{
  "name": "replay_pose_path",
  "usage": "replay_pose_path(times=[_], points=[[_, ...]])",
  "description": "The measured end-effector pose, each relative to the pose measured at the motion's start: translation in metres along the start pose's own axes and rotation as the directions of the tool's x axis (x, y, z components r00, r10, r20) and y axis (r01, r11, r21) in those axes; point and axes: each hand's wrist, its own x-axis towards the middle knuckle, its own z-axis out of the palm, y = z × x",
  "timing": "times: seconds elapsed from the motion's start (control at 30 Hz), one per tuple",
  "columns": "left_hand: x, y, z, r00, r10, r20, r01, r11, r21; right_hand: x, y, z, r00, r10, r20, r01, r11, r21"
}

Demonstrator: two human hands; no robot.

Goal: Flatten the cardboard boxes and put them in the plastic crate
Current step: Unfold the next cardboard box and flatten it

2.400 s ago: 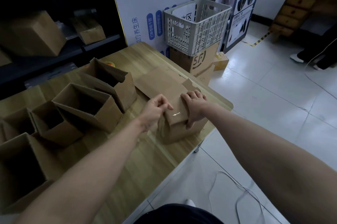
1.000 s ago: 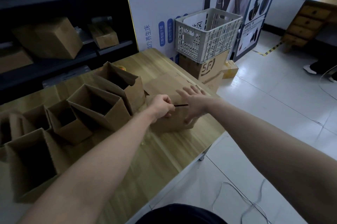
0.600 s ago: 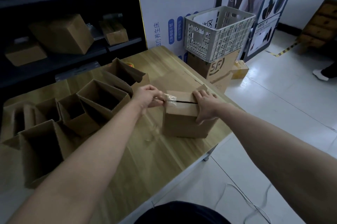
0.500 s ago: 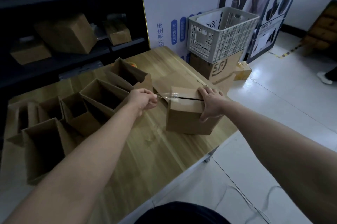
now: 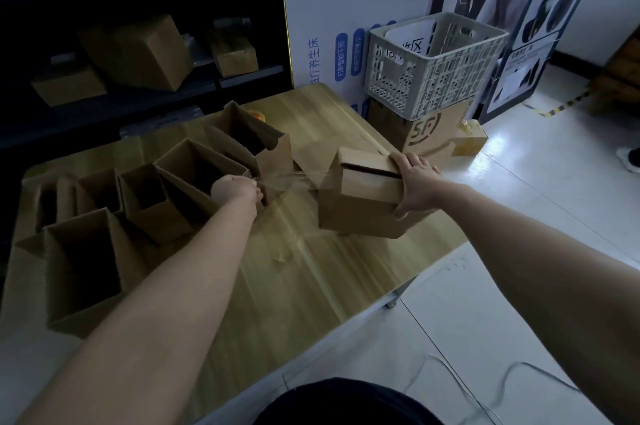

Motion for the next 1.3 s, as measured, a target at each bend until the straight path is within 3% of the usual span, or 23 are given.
replay_pose_path(times=[0.07, 0.1, 0.13, 0.17, 0.27, 0.37, 0.47, 0.53, 0.6, 0.83, 1.03, 1.17, 1.23, 1.3], points=[[0.007, 0.005, -0.013, 0.995, 0.032, -0.094, -0.013, 0.981, 0.194, 0.0, 0.01, -0.004, 1.0, 0.023, -0.007, -0.023, 0.999, 0.045], [0.017, 0.0, -0.018, 0.971, 0.228, -0.075, -0.137, 0.781, 0.609, -0.001, 0.018, -0.007, 0.999, 0.051, -0.019, -0.05, 0.997, 0.059], [0.021, 0.004, -0.028, 0.975, 0.153, -0.158, -0.103, 0.952, 0.289, -0.003, 0.027, -0.011, 0.996, 0.086, -0.031, -0.084, 0.995, 0.058], [0.021, 0.003, -0.036, 0.964, 0.217, -0.152, -0.165, 0.942, 0.294, -0.003, 0.034, -0.016, 0.992, 0.121, -0.042, -0.12, 0.992, 0.042], [0.005, -0.004, -0.039, 0.916, 0.401, -0.024, -0.314, 0.751, 0.58, 0.001, 0.037, -0.024, 0.984, 0.159, -0.086, -0.163, 0.985, -0.048], [-0.004, -0.019, -0.031, 0.835, 0.511, 0.201, -0.51, 0.584, 0.632, 0.009, 0.019, -0.02, 0.981, 0.122, -0.152, -0.131, 0.99, -0.048], [0.001, -0.035, -0.033, 0.715, 0.555, 0.426, -0.661, 0.336, 0.671, 0.013, 0.009, -0.015, 0.976, 0.085, -0.199, -0.092, 0.995, -0.027], [0.004, -0.053, -0.039, 0.646, 0.52, 0.559, -0.717, 0.162, 0.678, 0.014, 0.006, -0.013, 0.976, 0.071, -0.206, -0.076, 0.997, -0.017], [0.006, -0.075, -0.045, 0.634, 0.451, 0.628, -0.731, 0.085, 0.677, 0.013, 0.005, -0.011, 0.976, 0.057, -0.212, -0.061, 0.998, -0.012], [0.009, -0.133, -0.052, 0.715, 0.124, 0.688, -0.694, 0.012, 0.72, 0.01, 0.004, -0.005, 0.971, 0.009, -0.238, -0.004, 1.0, 0.024], [0.004, -0.148, -0.046, 0.746, -0.198, 0.636, -0.664, -0.146, 0.734, 0.013, 0.003, -0.001, 0.969, -0.013, -0.248, 0.029, 0.998, 0.061], [0.004, -0.143, -0.039, 0.728, -0.243, 0.641, -0.683, -0.188, 0.706, 0.015, -0.002, 0.002, 0.969, -0.032, -0.245, 0.049, 0.997, 0.064], [0.007, -0.142, -0.04, 0.709, -0.212, 0.673, -0.704, -0.277, 0.654, 0.016, -0.006, 0.004, 0.969, -0.055, -0.243, 0.073, 0.995, 0.067], [0.006, -0.144, -0.043, 0.71, -0.172, 0.683, -0.698, -0.304, 0.649, 0.017, -0.01, 0.005, 0.969, -0.078, -0.233, 0.096, 0.993, 0.069]])
